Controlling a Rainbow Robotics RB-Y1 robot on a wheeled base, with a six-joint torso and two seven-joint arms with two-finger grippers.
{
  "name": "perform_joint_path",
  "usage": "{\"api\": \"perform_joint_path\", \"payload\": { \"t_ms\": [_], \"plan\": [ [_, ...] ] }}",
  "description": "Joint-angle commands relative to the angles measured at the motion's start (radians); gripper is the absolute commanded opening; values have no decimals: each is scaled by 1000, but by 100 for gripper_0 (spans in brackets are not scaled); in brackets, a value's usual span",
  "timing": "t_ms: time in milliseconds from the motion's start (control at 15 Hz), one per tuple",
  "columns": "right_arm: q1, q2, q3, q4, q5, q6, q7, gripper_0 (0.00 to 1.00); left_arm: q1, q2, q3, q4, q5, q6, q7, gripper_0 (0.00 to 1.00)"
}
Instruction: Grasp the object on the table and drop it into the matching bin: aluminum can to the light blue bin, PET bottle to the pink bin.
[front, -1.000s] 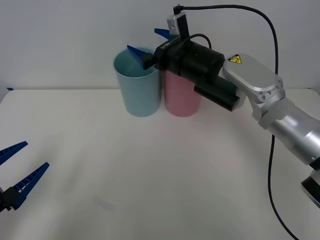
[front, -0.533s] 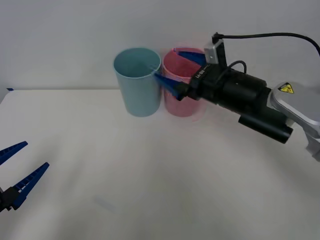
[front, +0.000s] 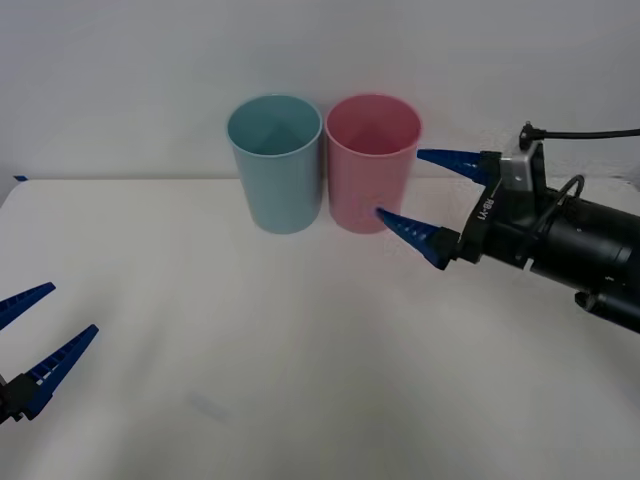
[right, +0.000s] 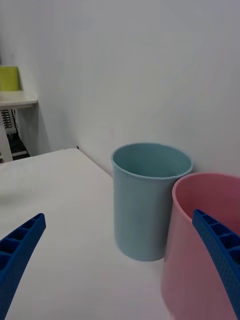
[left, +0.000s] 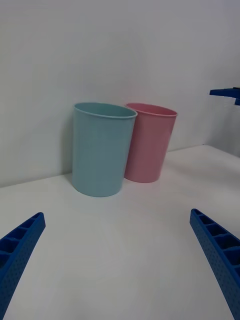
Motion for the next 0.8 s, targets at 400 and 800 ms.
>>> {"api": "perform_joint_path", "payload": {
  "t_ms": [400, 800],
  "plan": [
    [346, 69, -362, -1, 34, -254, 173, 100, 0, 0, 0, 0, 0, 0, 0, 100],
    [509, 199, -612, -1, 104, -508, 38, 100, 0, 0, 0, 0, 0, 0, 0, 100]
  ]
}}
